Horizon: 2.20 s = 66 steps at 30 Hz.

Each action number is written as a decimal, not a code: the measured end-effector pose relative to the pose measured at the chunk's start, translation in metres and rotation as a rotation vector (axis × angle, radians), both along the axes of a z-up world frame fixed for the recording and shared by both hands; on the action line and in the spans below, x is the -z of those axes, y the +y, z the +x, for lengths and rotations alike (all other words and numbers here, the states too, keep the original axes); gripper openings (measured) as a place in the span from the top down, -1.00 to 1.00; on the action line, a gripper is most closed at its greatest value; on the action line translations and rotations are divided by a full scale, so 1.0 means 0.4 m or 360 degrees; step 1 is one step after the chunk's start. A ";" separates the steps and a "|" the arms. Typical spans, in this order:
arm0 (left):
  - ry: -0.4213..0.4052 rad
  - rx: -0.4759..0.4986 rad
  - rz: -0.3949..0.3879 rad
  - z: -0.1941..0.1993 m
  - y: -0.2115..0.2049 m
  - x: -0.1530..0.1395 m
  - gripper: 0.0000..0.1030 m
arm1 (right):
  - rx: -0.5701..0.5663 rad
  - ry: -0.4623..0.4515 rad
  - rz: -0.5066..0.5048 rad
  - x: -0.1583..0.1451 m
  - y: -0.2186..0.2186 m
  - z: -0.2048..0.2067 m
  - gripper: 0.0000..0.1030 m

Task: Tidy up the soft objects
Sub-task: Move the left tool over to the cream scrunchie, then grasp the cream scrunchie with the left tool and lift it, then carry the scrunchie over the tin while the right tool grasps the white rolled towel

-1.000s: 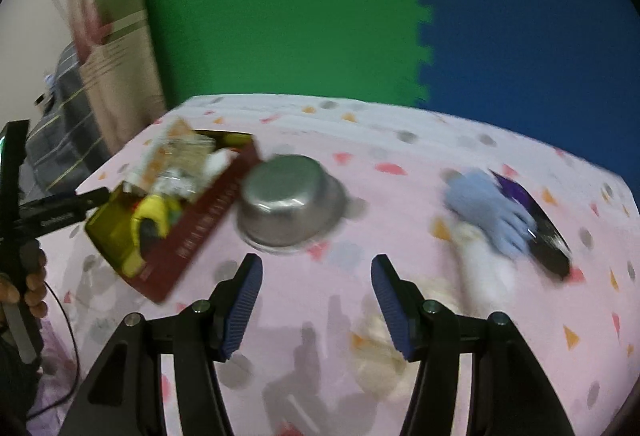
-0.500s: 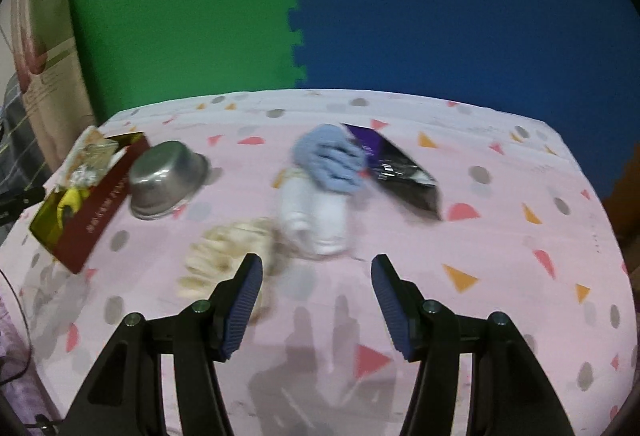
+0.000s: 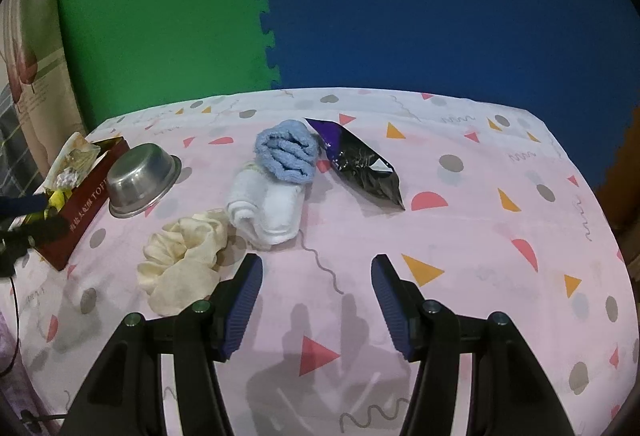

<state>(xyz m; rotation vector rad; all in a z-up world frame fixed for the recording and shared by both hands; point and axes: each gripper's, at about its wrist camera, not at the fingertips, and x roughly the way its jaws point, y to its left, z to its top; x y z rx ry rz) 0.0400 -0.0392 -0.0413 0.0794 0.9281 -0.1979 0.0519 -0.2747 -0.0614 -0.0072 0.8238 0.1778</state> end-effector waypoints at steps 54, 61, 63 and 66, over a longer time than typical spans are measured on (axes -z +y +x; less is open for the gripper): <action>0.0105 -0.0122 -0.0131 0.044 0.060 0.067 0.78 | -0.0109 0.0060 -0.0048 0.097 0.149 0.172 0.60; 0.0086 -0.0162 -0.0132 0.039 0.085 0.051 0.78 | -0.0219 0.0080 0.0066 0.091 0.151 0.095 0.60; 0.0083 -0.0167 -0.0140 0.034 0.091 0.046 0.78 | -0.0244 0.0086 0.0063 0.094 0.156 0.077 0.60; 0.0070 -0.0168 -0.0125 0.025 0.095 0.035 0.78 | -0.0257 0.0087 0.0060 0.097 0.159 0.065 0.60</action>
